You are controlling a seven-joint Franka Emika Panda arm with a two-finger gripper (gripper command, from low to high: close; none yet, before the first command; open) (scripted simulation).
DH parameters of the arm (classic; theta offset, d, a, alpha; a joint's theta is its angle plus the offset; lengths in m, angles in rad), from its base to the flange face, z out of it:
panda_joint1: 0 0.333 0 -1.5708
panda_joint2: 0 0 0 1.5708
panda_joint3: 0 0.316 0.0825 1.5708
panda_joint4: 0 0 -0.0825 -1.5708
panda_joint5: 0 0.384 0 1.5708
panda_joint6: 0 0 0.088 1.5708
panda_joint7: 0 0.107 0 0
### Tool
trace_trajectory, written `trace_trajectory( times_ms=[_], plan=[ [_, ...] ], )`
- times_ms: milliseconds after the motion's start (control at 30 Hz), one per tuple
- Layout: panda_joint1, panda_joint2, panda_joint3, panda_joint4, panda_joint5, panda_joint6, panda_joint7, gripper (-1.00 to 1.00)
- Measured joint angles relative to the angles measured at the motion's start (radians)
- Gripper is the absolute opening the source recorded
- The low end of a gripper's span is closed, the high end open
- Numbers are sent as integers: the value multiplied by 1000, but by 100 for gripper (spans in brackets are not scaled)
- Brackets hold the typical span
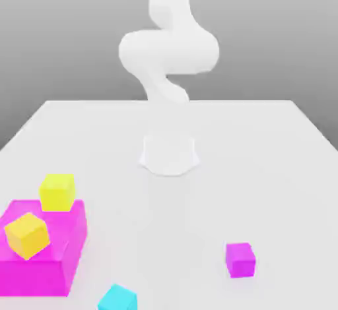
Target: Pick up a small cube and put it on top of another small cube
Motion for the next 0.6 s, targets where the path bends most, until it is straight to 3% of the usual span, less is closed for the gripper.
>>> trace_trajectory(
  times_ms=[600],
  plan=[
    [-97, 659, -6, -30, -25, 221, 188, 0]
  ],
)
